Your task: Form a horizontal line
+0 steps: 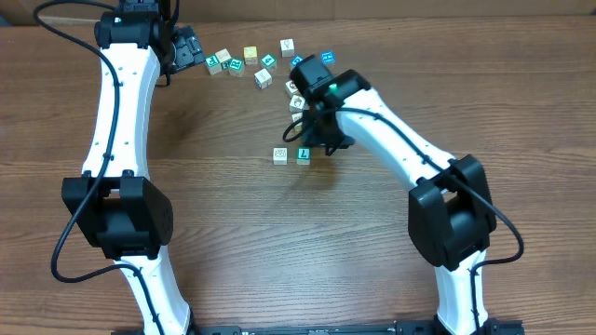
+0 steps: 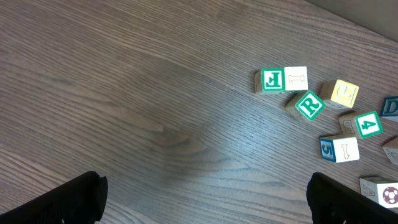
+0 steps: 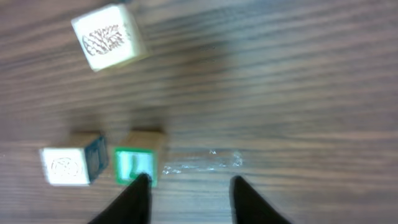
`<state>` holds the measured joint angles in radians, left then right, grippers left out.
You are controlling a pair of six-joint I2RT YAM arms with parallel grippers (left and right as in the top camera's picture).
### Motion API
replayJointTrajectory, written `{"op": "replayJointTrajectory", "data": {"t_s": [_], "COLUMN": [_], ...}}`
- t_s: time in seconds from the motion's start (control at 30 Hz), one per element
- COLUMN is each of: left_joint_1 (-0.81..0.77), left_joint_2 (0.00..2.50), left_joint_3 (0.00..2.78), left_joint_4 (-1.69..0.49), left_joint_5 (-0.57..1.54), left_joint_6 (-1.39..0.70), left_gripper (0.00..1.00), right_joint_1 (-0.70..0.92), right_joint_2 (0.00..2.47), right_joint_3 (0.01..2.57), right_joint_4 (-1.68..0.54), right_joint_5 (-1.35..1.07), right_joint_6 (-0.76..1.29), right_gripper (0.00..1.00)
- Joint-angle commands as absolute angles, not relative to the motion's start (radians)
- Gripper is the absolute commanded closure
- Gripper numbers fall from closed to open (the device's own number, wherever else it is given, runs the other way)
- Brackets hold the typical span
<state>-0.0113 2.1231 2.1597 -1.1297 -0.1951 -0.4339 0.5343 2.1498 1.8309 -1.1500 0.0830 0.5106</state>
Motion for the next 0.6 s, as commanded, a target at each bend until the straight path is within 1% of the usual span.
{"op": "replayJointTrajectory", "data": {"t_s": [0.0,0.03,0.07,0.1,0.57], "left_joint_1": [-0.011,-0.011,-0.011,-0.011,-0.011], "left_joint_2": [2.119,2.119,2.119,2.119,2.119], "left_joint_3": [2.173,2.173,2.173,2.173,2.173], "left_joint_4": [-1.129,-1.129,-1.129,-1.129,-1.129], "left_joint_5": [-0.198,-0.198,-0.197,-0.198,-0.198], "left_joint_6": [-0.422,-0.422,-0.422,-0.422,-0.422], "left_gripper": [0.0,0.0,0.0,0.0,0.01], "right_joint_1": [0.514,0.513,0.513,0.513,0.517], "right_joint_2": [2.139,2.139,2.139,2.139,2.139], "right_joint_3": [1.83,1.817,1.802,1.785,1.585], "right_joint_4": [-1.152,-1.146,-1.138,-1.127,-0.864], "right_joint_5": [0.084,0.084,0.08,0.072,0.011], "right_joint_6": [0.517,0.517,0.517,0.517,0.517], "right_gripper": [0.78,0.88,0.93,0.96,0.96]}}
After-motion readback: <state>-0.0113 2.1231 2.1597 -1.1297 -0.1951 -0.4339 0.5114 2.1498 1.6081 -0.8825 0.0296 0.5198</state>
